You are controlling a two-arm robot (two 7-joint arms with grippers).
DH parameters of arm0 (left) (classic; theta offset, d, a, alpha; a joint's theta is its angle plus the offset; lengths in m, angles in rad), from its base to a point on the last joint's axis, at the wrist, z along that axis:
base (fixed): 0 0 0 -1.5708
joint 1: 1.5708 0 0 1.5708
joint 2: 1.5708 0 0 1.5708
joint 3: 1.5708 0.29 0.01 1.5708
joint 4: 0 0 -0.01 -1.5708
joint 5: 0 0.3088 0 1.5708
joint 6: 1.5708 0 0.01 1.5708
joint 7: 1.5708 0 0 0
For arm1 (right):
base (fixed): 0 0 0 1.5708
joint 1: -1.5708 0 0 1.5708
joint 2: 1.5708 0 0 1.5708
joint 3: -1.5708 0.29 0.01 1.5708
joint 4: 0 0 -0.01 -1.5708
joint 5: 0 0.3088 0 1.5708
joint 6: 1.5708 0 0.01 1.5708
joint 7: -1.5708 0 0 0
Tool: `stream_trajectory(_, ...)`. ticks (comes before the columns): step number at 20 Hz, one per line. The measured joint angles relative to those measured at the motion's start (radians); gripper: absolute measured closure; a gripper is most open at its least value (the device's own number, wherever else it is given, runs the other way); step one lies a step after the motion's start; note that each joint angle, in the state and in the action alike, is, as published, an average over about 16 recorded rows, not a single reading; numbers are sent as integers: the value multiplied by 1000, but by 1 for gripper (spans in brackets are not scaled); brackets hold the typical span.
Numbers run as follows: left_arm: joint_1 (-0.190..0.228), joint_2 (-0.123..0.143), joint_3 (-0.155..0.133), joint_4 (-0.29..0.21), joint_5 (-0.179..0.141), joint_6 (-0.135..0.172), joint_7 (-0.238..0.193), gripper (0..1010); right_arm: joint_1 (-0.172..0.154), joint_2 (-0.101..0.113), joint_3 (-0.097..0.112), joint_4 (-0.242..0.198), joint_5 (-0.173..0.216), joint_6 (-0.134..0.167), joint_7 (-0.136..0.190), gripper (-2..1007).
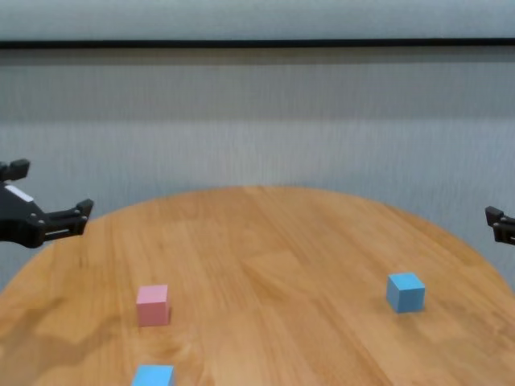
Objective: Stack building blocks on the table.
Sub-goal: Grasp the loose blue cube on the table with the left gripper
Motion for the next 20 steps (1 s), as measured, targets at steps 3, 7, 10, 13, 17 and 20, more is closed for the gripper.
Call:
stream_trajectory(3, 7, 19, -5, -16, 1, -20, -35, 10, 0, 0, 0, 0, 0, 0, 0, 0)
stream_trajectory(7, 26, 57, -21, -46, -21, -52, -103, 10, 0, 0, 0, 0, 0, 0, 0, 0)
stream_trajectory(10, 47, 91, -39, -71, -62, -72, -169, 10, 0, 0, 0, 0, 0, 0, 0, 0)
stream_trajectory(13, 72, 128, -60, -97, -119, -94, -246, 10, 0, 0, 0, 0, 0, 0, 0, 0)
stream_trajectory(17, 101, 172, -83, -125, -203, -124, -361, 10, 0, 0, 0, 0, 0, 0, 0, 0)
stream_trajectory(20, 111, 192, -91, -129, -263, -142, -451, 10, 0, 0, 0, 0, 0, 0, 0, 0)
